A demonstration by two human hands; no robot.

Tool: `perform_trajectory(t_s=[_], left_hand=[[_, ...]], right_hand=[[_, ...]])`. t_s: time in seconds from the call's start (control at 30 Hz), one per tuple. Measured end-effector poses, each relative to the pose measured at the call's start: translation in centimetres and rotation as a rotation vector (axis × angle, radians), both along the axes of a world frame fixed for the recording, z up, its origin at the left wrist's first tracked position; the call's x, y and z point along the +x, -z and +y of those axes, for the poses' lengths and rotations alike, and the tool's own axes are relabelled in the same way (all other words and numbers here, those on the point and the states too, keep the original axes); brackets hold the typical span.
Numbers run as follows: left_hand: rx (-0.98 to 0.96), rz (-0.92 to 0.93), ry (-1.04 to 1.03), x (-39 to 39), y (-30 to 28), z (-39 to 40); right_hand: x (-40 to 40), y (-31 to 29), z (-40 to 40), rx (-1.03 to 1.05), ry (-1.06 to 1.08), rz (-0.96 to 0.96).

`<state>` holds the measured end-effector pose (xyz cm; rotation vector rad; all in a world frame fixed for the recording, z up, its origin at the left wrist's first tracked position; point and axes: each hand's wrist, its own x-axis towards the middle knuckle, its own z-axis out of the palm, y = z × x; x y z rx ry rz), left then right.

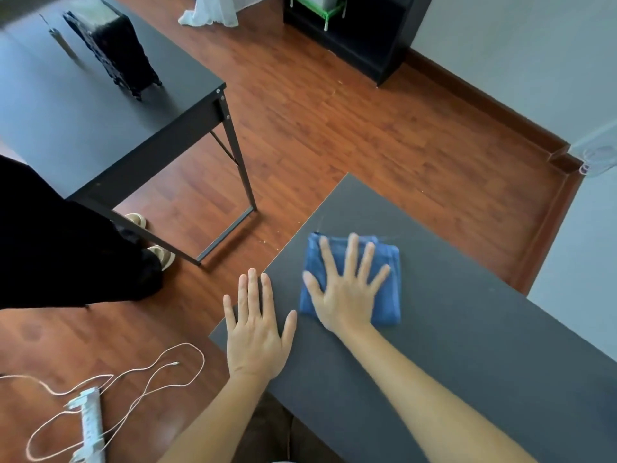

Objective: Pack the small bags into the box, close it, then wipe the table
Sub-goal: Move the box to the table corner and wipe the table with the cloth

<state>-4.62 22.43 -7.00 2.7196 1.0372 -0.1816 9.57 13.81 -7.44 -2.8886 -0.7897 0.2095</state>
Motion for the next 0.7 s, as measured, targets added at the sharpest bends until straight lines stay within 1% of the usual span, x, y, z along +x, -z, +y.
perform_trajectory(t_s=[0.07,0.13,0.23,0.3,0.33,0.37,0.43,0.5,0.53,0.6,0.63,0.7], left_hand=[[0.004,0.004,-0.005,0.1,-0.1,0.1],[0.006,0.007,-0.009,0.1,0.0,0.1],[0.005,0.013,-0.006,-0.1,-0.1,-0.2],[-0.012,0.015,-0.009,-0.2,-0.1,-0.1],[-0.018,0.013,-0.008,-0.3,-0.1,-0.1],[-0.02,0.009,-0.008,-0.3,-0.1,-0.1],[-0.027,0.005,-0.015,-0.1,-0.1,0.0],[-0.018,0.013,-0.01,0.0,-0.1,0.0],[-0.009,0.017,-0.006,-0.1,0.0,0.0],[0.011,0.017,-0.007,-0.2,0.1,0.2],[0.016,0.021,-0.009,-0.3,0.2,0.2],[0.024,0.017,-0.011,-0.5,0.4,0.1]], right_hand=[[3.0,-0.3,5.0,0.046,-0.075,-0.01],[7.8,-0.7,7.2,0.017,-0.028,0.042],[12.7,-0.5,4.5,0.003,0.236,0.084],[11.7,-0.8,0.7,0.014,0.366,0.108],[9.9,-0.7,-0.8,0.006,0.391,0.11],[7.4,-0.7,-1.7,-0.012,0.373,0.096],[2.9,-0.6,-1.4,-0.033,0.209,0.047],[2.1,-0.7,1.8,-0.007,0.03,0.044],[2.9,-0.8,3.9,0.015,-0.02,0.033],[6.4,-1.2,7.1,0.043,-0.032,0.057],[8.4,-1.3,7.5,0.043,0.009,0.079],[11.8,-0.9,5.5,0.048,0.149,0.102]])
